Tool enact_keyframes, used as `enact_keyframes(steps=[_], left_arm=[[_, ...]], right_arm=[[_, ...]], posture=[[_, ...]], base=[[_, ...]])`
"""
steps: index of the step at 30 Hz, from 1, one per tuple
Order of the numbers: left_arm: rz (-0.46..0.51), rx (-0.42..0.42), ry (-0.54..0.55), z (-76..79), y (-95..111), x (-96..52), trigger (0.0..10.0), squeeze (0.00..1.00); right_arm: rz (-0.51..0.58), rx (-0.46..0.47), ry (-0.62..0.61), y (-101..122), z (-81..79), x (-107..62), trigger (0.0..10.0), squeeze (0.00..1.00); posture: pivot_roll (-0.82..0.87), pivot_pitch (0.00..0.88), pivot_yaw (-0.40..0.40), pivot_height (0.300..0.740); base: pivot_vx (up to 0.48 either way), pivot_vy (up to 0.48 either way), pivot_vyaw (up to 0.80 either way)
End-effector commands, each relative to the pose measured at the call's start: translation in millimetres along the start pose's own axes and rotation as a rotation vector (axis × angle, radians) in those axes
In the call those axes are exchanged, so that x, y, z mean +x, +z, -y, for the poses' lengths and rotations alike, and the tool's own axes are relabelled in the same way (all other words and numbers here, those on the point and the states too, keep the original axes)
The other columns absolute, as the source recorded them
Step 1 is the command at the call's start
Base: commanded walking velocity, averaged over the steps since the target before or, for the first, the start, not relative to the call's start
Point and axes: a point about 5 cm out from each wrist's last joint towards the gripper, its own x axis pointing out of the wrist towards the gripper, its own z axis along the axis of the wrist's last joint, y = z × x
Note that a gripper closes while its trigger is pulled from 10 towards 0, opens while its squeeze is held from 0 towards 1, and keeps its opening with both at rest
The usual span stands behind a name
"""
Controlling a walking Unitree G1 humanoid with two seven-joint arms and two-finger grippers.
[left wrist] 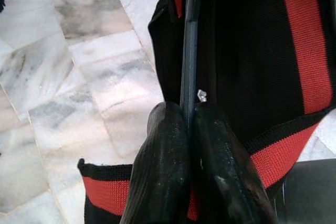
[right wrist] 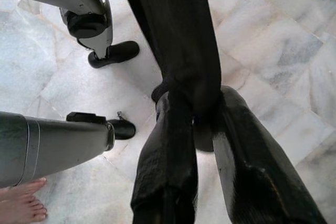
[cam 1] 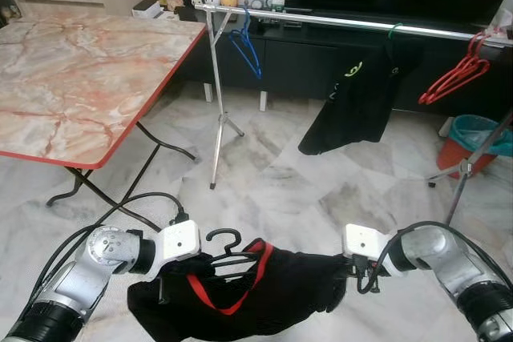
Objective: Hang hanger
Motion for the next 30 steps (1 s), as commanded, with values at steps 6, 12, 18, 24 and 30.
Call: enact_keyframes(steps=[6, 12, 18, 24, 30], left_arm=[[0.017, 0.007, 0.017, -6.4, 5, -7.6, 10.0, 0.0], [0.045, 0.017, 0.019, -10.0, 14, -11.6, 10.0, 0.0], [0.09, 0.014, 0.014, -13.8, 26, -15.9, 10.0, 0.0], [0.108, -0.002, -0.003, -13.4, 30, -17.5, 10.0, 0.0], [0.095, -0.008, -0.034, -11.1, 30, -18.2, 10.0, 0.0]], right_arm=[[-0.004, 0.001, 0.004, -2, -0.6, -2.9, 10.0, 0.0], [-0.003, 0.048, 0.054, -9, -9.2, 2.7, 10.0, 0.0], [0.004, 0.068, 0.055, -13, -15.0, 8.3, 10.0, 0.0], [0.021, 0.1, 0.02, -15, -14.6, 11.9, 10.0, 0.0], [0.015, 0.077, -0.096, -12, -2.7, 10.0, 10.0, 0.0]], posture=[[0.09, 0.0, -0.027, 0.74], [0.1, 0.0, -0.03, 0.74], [0.1, 0.0, -0.029, 0.74], [0.11, 0.0, -0.028, 0.74], [0.11, 0.0, -0.025, 0.74]], base=[[0.0, 0.0, 0.0], [0.0, 0.0, 0.0], [0.0, 0.0, 0.0], [0.0, 0.0, 0.0], [0.0, 0.0, 0.0]])
